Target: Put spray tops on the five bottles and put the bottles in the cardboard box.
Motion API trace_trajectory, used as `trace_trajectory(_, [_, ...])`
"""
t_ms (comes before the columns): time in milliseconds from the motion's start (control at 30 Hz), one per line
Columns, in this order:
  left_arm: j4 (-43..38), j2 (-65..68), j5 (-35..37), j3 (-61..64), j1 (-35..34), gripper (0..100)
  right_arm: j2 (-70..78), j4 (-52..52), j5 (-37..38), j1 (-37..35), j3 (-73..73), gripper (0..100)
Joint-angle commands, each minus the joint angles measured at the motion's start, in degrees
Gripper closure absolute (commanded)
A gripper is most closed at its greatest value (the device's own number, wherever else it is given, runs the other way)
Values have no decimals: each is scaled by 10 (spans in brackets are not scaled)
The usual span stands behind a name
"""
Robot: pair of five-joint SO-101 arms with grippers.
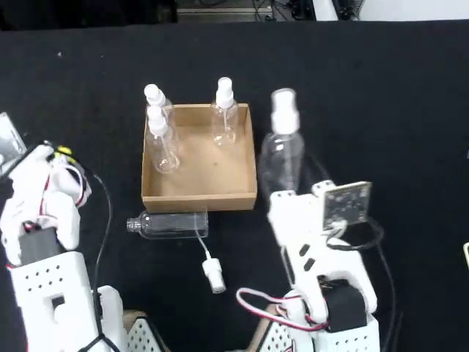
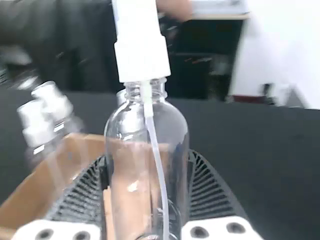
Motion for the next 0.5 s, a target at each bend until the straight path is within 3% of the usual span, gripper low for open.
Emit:
trace_trajectory(0, [-119,-6,3,109,-21,934,-10,-47,1,93,-43,988])
trace_trajectory(167, [-167,-6,3,184,-20,961,19,-125,10,218,-28,987])
trace_trajectory(300, [-211,-6,3,235,-20,959,125,-220,58,260,-20,988])
trace_trajectory(467, [-287,-6,3,291,-16,957,292,-355,61,314,-22,988])
